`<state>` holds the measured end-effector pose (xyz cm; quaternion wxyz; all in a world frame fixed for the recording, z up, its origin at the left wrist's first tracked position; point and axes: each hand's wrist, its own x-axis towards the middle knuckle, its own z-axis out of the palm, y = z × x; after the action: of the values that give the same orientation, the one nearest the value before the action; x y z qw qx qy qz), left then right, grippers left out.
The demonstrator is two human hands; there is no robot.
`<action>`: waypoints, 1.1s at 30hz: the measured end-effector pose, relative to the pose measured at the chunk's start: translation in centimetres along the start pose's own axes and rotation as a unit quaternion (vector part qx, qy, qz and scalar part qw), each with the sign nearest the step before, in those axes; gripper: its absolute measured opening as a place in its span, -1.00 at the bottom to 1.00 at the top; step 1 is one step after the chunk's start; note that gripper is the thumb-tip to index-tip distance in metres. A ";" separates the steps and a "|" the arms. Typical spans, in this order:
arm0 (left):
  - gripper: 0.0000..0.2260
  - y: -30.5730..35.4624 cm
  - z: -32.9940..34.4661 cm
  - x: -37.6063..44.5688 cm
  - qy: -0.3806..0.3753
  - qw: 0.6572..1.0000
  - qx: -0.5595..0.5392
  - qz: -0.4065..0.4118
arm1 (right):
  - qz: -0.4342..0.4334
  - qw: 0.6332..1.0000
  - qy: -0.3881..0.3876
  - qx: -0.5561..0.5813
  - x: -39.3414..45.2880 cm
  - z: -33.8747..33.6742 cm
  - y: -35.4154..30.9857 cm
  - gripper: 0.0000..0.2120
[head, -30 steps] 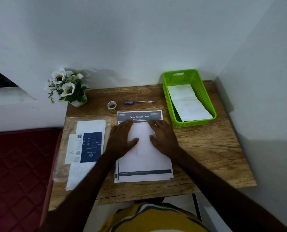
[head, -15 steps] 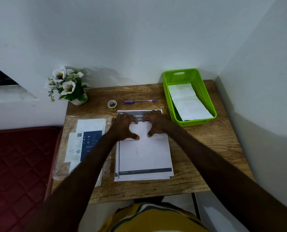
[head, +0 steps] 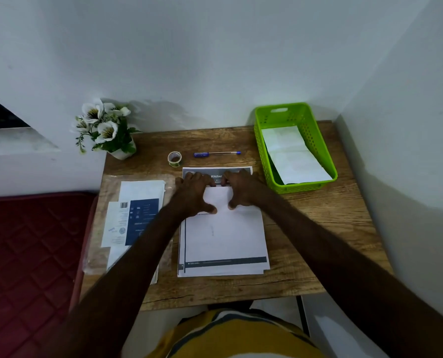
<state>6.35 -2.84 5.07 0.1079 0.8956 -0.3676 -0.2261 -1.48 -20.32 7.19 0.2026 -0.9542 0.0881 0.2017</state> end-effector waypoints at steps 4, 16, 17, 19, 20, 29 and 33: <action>-0.42 0.4 0.5 -1.0 0.026 0.998 0.065 0.009 | -0.015 0.999 0.036 -0.009 -1.4 0.5 -0.3 -0.54; -0.80 0.6 3.8 -6.2 0.243 0.961 0.029 0.132 | -0.101 0.952 0.266 -0.116 -6.6 6.7 0.0 -0.83; -0.76 0.7 4.3 -6.7 0.255 0.957 0.025 0.135 | -0.105 0.947 0.277 -0.127 -7.0 7.3 -0.1 -0.82; -0.68 0.8 5.5 -7.4 0.268 0.953 0.028 0.136 | -0.109 0.937 0.301 -0.138 -7.6 8.7 0.0 -0.76; -0.64 0.6 6.2 -7.6 0.265 0.954 0.033 0.134 | -0.108 0.933 0.313 -0.141 -7.8 9.4 0.2 -0.72; -0.46 -0.2 10.5 -8.6 0.199 0.974 0.052 0.091 | -0.084 0.953 0.253 -0.146 -8.4 13.0 1.0 -0.52; -0.43 0.2 11.2 -9.1 0.192 0.977 0.059 0.071 | -0.082 0.966 0.226 -0.098 -9.0 13.3 1.2 -0.44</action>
<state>-4.92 3.20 -1.73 0.1396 0.8987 -0.4153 -0.0197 -14.53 -15.02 -0.62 0.0992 -0.9941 0.0331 -0.0287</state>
